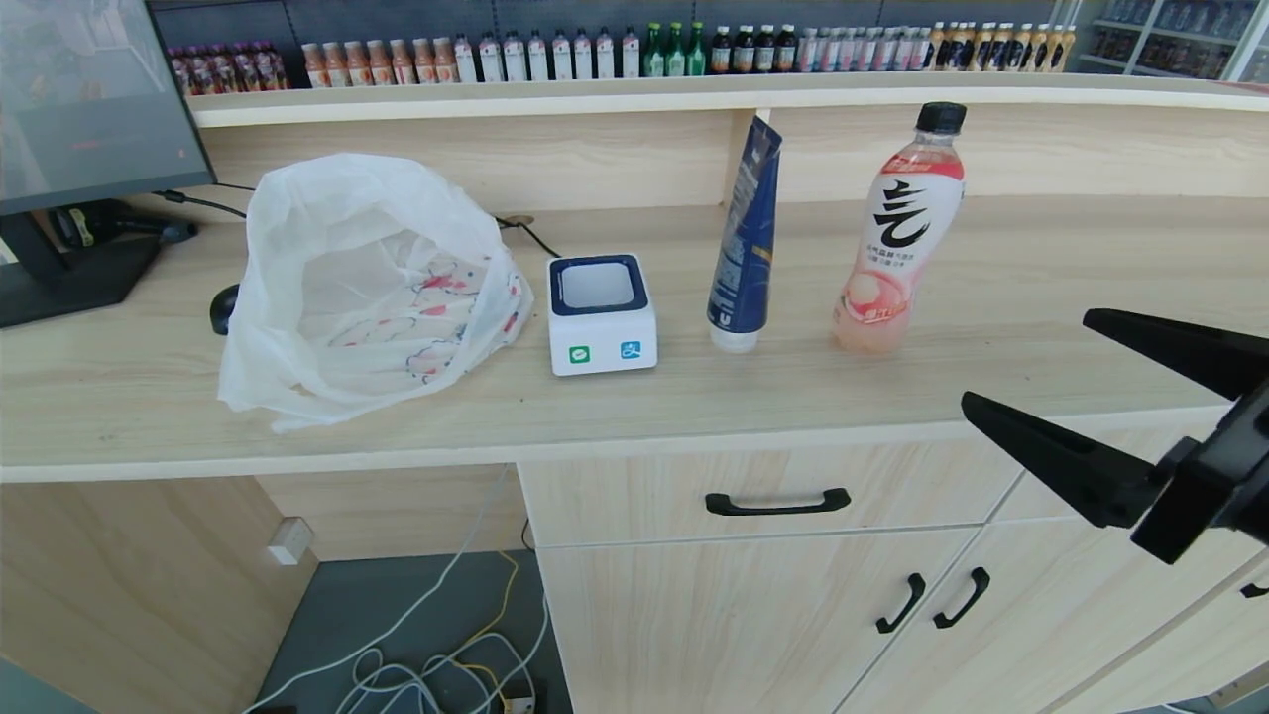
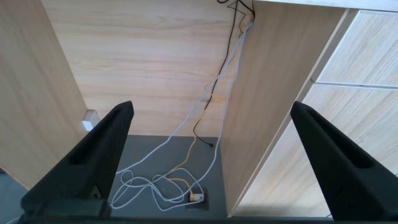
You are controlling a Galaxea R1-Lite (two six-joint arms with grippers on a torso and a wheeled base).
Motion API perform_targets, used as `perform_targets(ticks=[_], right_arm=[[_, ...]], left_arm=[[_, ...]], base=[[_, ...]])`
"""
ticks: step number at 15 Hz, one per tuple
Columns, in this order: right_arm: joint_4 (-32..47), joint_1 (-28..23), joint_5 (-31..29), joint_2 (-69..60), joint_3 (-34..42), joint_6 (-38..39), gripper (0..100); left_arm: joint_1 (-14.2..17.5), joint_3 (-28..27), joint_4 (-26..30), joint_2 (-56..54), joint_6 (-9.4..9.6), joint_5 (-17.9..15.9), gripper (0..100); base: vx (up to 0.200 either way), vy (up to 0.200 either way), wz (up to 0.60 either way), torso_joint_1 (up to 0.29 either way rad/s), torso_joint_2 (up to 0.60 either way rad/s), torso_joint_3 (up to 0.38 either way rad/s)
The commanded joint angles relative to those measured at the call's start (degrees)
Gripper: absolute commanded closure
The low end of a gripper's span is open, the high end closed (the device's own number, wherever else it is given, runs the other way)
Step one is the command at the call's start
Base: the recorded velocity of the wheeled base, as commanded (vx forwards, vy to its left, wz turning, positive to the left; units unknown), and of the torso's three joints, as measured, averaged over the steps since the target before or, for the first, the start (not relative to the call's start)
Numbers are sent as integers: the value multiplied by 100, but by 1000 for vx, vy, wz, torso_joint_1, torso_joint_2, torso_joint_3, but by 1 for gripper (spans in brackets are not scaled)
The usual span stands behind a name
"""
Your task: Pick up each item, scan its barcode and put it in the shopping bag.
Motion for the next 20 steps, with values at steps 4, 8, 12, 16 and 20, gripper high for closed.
perform_targets(ticks=[4,8,12,16,20], right_arm=[[-1348,1401,-2306,1145,-453,34,0],[-2130,1568,-2561,1839,-550,95,0],[-2192,1568,-2561,1918,-515,394,0],[-2200,1559,-2517,2120,-550,614,0],[-2693,1366,-2262,2613,-655,623,0]], left_arm=[[1,0,0,-1,-1,1,0],[1,0,0,-1,-1,1,0],[-7,0,0,-1,-1,1,0],[1,0,0,-1,-1,1,0],[1,0,0,-1,-1,1,0]], base=[[0,0,0,0,0,0],[0,0,0,0,0,0],[0,0,0,0,0,0],[0,0,0,0,0,0],[0,0,0,0,0,0]])
